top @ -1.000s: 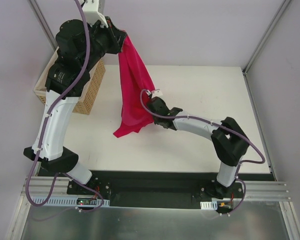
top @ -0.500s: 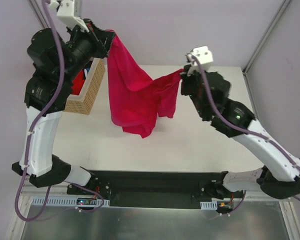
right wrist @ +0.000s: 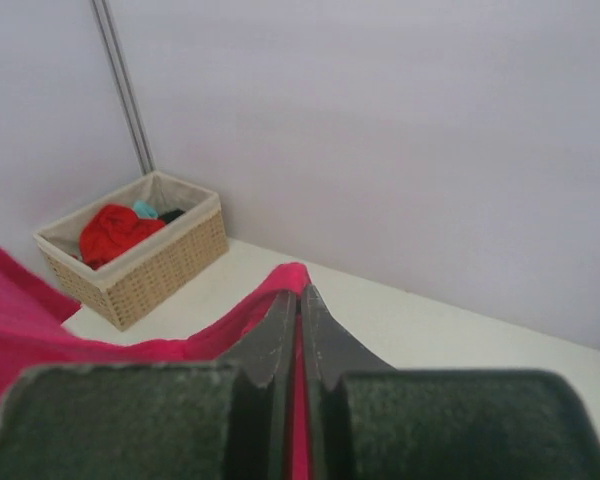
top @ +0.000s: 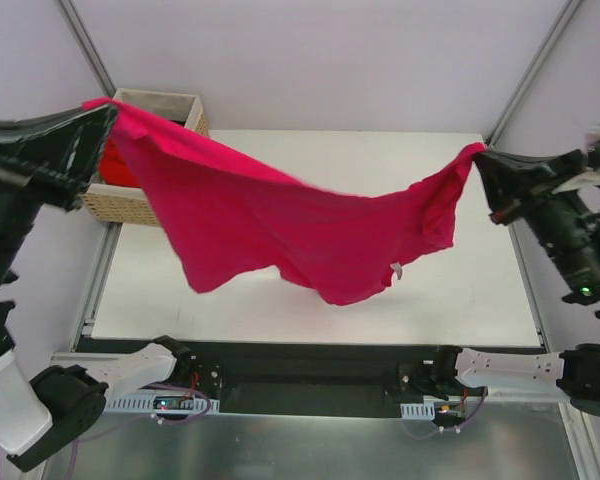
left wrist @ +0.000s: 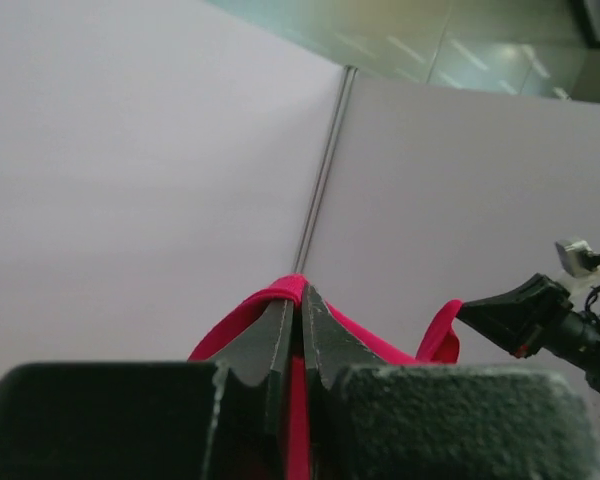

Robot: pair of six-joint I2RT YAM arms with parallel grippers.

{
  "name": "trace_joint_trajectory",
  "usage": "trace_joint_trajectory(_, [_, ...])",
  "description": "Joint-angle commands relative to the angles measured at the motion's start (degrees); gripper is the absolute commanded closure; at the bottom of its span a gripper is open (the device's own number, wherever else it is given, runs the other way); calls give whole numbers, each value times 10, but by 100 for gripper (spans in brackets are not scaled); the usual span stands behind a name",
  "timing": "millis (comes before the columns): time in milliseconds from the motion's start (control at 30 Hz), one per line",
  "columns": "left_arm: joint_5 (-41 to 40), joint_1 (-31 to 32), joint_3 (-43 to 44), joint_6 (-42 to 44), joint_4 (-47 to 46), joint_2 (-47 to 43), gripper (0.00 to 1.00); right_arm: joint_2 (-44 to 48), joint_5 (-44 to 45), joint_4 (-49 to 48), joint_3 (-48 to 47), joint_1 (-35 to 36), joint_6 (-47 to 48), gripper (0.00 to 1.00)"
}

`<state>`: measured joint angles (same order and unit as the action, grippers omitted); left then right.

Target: Fold and stack the t-shirts

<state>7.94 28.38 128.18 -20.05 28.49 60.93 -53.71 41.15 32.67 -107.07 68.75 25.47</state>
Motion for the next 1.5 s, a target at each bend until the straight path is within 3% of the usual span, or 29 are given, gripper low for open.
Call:
trace_joint_trajectory(0, [25, -7, -28, -27, -70, -51, 100, 13, -39, 14, -38, 2, 28, 99])
trace_joint_trajectory(367, [-5, -7, -254, -56, -123, -121, 100, 5, -28, -35, 1, 2, 42, 99])
trace_joint_trajectory(467, [12, -7, -245, -59, -135, -103, 100, -9, -42, -34, -25, 3, 45, 99])
trace_joint_trajectory(667, [65, -7, -144, -45, -149, -53, 100, -31, -89, -44, -84, 3, 97, 99])
trace_joint_trajectory(933, [102, -7, -108, -27, -210, -74, 100, -12, -196, -68, -136, 3, 122, 99])
trace_joint_trajectory(1200, [138, -7, -170, -53, -263, -140, 100, 42, -317, -68, -108, 2, 93, 99])
trace_joint_trajectory(1467, [115, -7, -236, -43, -272, -184, 100, 92, -298, -77, -68, -15, 79, 99])
